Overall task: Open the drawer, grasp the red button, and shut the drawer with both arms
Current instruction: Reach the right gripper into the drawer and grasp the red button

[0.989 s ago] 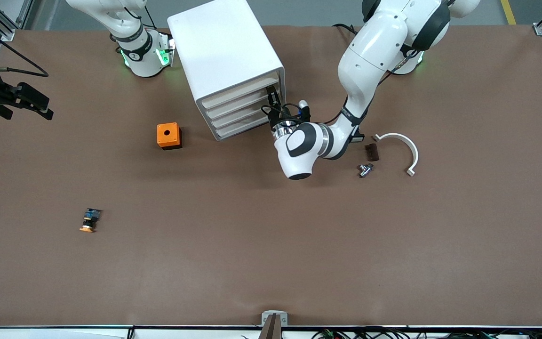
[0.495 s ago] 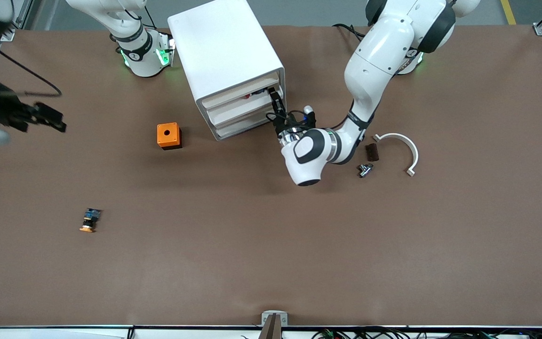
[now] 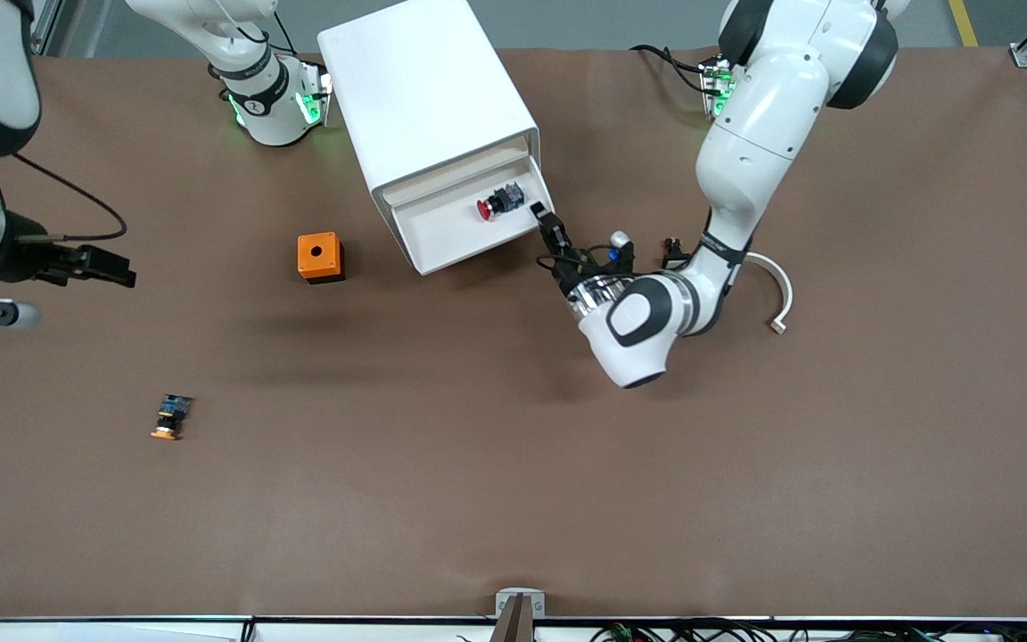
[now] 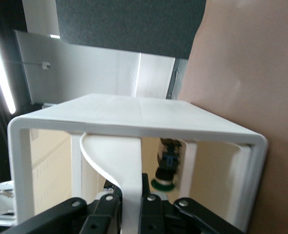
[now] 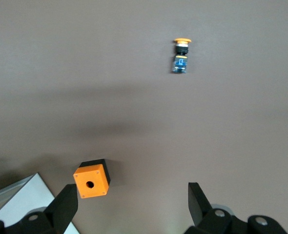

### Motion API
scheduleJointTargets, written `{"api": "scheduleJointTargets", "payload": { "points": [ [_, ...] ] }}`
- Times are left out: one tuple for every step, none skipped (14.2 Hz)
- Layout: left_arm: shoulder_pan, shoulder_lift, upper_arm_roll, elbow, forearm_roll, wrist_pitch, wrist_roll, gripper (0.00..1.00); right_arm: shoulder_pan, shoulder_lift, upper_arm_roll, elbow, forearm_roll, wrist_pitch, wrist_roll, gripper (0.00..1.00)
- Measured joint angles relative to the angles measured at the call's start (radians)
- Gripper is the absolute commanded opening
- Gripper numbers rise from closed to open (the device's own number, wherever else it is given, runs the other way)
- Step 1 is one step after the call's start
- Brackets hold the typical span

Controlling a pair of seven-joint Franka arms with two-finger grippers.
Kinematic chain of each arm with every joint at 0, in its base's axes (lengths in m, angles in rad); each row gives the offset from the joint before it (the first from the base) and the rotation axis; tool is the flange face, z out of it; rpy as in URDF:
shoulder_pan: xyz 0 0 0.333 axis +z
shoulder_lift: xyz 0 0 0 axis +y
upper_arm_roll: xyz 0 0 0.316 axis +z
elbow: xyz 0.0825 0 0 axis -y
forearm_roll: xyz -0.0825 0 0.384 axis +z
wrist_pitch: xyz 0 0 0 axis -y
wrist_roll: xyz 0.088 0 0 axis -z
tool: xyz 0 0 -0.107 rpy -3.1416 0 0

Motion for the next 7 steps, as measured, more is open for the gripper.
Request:
{"api": "scheduleJointTargets", "payload": {
  "points": [
    [0.016, 0.0, 0.0, 0.002, -0.004, 0.005, 0.0, 0.15, -0.008, 0.011, 0.0, 0.003, 0.002, 0.002, 0.004, 1.0],
    [0.028, 0.0, 0.0, 0.004, -0.013, 0.008, 0.0, 0.15, -0.005, 0.017, 0.001, 0.006, 0.006, 0.002, 0.038, 1.0],
    [0.038, 0.0, 0.0, 0.005, -0.019, 0.011, 0.0, 0.15, 0.006, 0.018, 0.005, 0.009, 0.013, 0.001, 0.111, 1.0],
    [0.045, 0.0, 0.001, 0.005, -0.02, 0.013, 0.0, 0.15, 0.028, 0.017, 0.01, 0.013, 0.033, -0.003, 0.217, 1.0],
    [0.051, 0.0, 0.001, 0.005, -0.021, 0.015, 0.0, 0.15, 0.06, 0.017, 0.016, 0.018, 0.059, -0.006, 0.334, 1.0],
    [0.056, 0.0, 0.001, 0.005, -0.022, 0.017, 0.0, 0.15, 0.096, 0.017, 0.019, 0.021, 0.079, -0.006, 0.441, 1.0],
    [0.06, 0.0, 0.001, 0.005, -0.023, 0.018, 0.0, 0.15, 0.135, 0.017, 0.023, 0.023, 0.09, -0.003, 0.531, 1.0]
  ]
}}
